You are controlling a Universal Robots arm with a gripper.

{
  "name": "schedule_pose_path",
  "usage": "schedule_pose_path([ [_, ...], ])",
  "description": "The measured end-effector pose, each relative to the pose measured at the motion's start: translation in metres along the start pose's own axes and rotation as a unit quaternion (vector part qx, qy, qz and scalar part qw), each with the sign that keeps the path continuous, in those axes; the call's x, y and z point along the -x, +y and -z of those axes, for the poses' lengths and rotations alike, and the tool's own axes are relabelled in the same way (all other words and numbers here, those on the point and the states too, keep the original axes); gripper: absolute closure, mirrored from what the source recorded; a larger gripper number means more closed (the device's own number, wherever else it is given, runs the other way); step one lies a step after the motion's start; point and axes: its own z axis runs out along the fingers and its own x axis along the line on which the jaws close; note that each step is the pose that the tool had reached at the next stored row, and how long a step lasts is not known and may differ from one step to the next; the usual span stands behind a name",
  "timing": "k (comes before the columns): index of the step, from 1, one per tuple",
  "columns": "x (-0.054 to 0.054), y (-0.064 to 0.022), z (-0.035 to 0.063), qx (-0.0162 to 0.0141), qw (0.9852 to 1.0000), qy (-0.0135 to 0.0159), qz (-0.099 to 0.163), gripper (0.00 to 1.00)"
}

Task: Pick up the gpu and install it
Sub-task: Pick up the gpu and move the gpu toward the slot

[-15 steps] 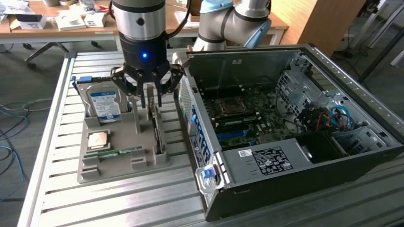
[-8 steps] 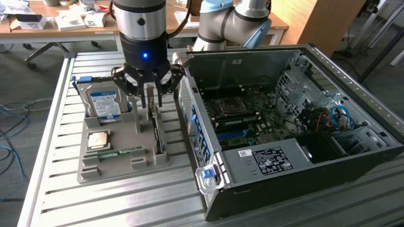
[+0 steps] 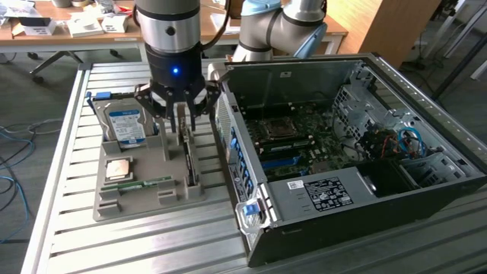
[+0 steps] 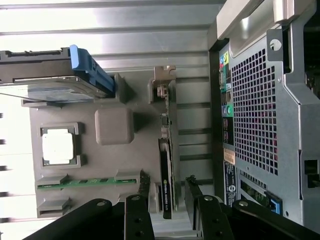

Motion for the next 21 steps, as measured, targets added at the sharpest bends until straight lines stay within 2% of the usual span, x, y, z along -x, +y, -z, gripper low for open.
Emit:
schedule_pose_path([
  [21, 0.000, -0.0007, -0.0147, 0.0000, 1.0000, 0.0000, 0.000, 0.58],
])
